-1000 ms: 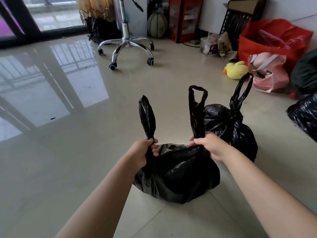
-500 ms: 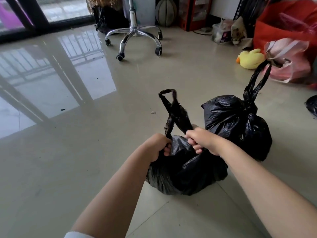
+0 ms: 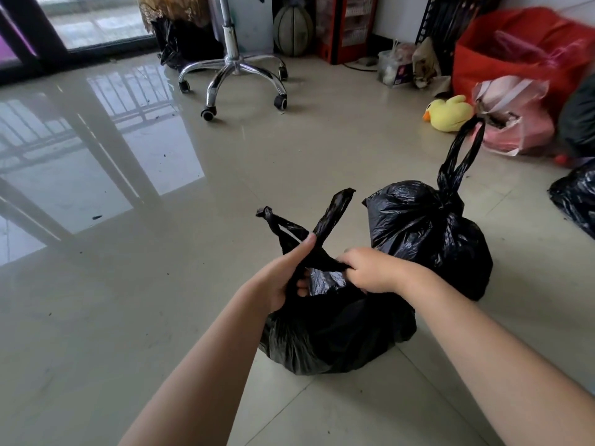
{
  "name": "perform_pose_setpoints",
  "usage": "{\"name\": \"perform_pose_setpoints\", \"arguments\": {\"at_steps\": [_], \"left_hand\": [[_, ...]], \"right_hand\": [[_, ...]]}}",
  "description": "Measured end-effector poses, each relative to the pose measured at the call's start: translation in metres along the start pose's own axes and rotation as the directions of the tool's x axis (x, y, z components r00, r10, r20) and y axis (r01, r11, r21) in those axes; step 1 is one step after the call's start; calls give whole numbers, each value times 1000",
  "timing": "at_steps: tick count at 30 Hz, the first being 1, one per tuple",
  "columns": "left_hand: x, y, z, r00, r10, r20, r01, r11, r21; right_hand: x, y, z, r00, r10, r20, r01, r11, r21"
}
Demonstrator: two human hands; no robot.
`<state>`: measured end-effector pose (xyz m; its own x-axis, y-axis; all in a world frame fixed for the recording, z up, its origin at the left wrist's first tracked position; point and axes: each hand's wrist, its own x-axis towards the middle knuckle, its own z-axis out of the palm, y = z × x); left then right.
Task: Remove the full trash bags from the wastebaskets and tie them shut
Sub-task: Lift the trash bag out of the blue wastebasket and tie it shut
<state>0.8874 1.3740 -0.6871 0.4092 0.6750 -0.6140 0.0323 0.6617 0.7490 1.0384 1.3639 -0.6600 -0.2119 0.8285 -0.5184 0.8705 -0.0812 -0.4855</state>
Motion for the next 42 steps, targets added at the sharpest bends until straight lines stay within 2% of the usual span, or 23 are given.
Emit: {"name": "perform_pose_setpoints", "arguments": {"at_steps": [1,3,6,7,8,9,10,12,15,20,22,24,27,30,32,35,36,38,40,42], "left_hand": [[1,0,0,1000,-2,-20,2,1000,-18],[3,0,0,1000,-13,-26,12,1000,-17],[1,-2,-1,1000,-12,8,13,999,-31],[0,-2,-1,1000,-5,20,6,998,-63],[-1,-2,-3,999,8,33,-5,995,-96],[-2,-2,-3,998,24,60,-17,992,-122],[-2,-2,-4,995,42,95,-29,991,-127],[-2,-2,-5,988,70,136,-67,997,-22],[-3,-2,-3,991,80,107,-98,981,167],[-2,2,1,990,124,66,-139,934,330],[0,5,1,988,153,-22,-135,924,358],[0,9,3,971,198,-134,-152,944,294],[1,15,5,900,340,-274,-303,938,169],[3,15,8,744,527,-412,-442,850,288],[6,12,10,648,617,-447,-489,787,377],[7,6,15,578,703,-415,-571,711,410],[6,5,18,585,712,-388,-595,702,392],[5,5,22,638,693,-337,-609,721,330],[3,7,21,728,627,-277,-582,779,231],[0,9,16,833,527,-171,-514,850,114]], "right_hand": [[0,-2,1,999,15,29,-14,1000,-14],[-8,-2,2,999,39,34,-41,997,65],[-12,10,1,999,-9,-42,16,986,163],[-15,11,0,998,-54,31,47,982,181],[-14,11,-3,988,-67,138,35,975,220],[-14,11,-4,982,-49,184,-3,962,272],[-13,13,-5,980,-43,196,-24,945,326],[-14,19,-9,982,-12,189,-72,900,430],[-13,28,-10,986,-10,165,-86,822,562],[-7,29,-9,997,10,76,-59,737,673],[-8,30,-11,999,4,46,-37,676,736],[-11,32,-14,999,-17,29,-13,594,804],[-15,34,-19,997,-78,-12,50,502,863],[-17,33,-20,995,-104,-7,57,484,873],[-16,33,-20,991,-137,-2,82,580,811],[-15,26,-17,995,-93,23,68,859,508],[-14,22,-16,999,-53,13,43,910,412],[-10,20,-13,998,30,-62,-8,947,322],[-3,23,-9,972,128,-198,-43,923,383],[2,28,-6,926,239,-294,-44,838,544]]}}
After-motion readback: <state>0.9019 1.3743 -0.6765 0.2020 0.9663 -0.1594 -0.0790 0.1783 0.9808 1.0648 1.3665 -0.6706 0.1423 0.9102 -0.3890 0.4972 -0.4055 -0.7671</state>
